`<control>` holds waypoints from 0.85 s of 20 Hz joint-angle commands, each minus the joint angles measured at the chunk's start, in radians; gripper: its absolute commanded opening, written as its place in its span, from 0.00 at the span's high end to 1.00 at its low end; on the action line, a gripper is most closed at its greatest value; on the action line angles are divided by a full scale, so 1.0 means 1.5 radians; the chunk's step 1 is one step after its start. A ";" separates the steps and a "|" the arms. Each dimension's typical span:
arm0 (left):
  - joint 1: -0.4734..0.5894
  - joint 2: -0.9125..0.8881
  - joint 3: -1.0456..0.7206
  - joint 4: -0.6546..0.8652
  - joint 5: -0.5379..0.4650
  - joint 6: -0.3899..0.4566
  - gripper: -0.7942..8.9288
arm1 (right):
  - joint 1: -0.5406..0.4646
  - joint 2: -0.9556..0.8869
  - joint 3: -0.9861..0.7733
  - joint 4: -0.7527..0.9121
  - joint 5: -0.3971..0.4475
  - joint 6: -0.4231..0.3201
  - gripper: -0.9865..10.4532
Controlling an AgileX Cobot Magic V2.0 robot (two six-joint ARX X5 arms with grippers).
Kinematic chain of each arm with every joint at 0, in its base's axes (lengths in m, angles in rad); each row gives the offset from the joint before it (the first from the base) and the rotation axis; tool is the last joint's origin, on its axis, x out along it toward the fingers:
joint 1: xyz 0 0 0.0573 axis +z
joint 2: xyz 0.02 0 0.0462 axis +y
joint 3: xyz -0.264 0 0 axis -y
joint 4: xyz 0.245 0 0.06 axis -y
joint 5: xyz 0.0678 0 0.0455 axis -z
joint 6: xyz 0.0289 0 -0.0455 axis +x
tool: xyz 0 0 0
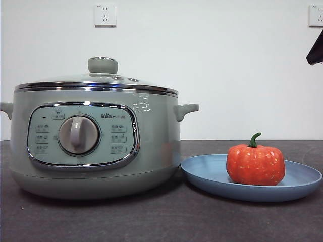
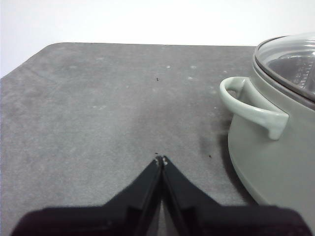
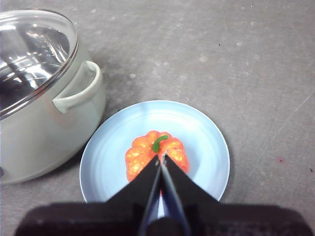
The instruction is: Take the pumpkin out from the steamer,put the pumpkin in the blue plate,close the lid
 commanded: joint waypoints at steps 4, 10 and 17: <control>0.003 0.000 -0.007 -0.006 0.000 -0.007 0.92 | 0.004 -0.041 -0.003 -0.039 0.020 -0.040 0.91; 0.003 0.000 -0.007 -0.006 0.000 -0.007 0.92 | -0.156 -0.289 -0.123 0.052 -0.068 -0.138 0.91; 0.003 0.000 -0.007 -0.006 0.000 -0.007 0.92 | -0.209 -0.392 -0.295 0.171 -0.110 -0.134 0.91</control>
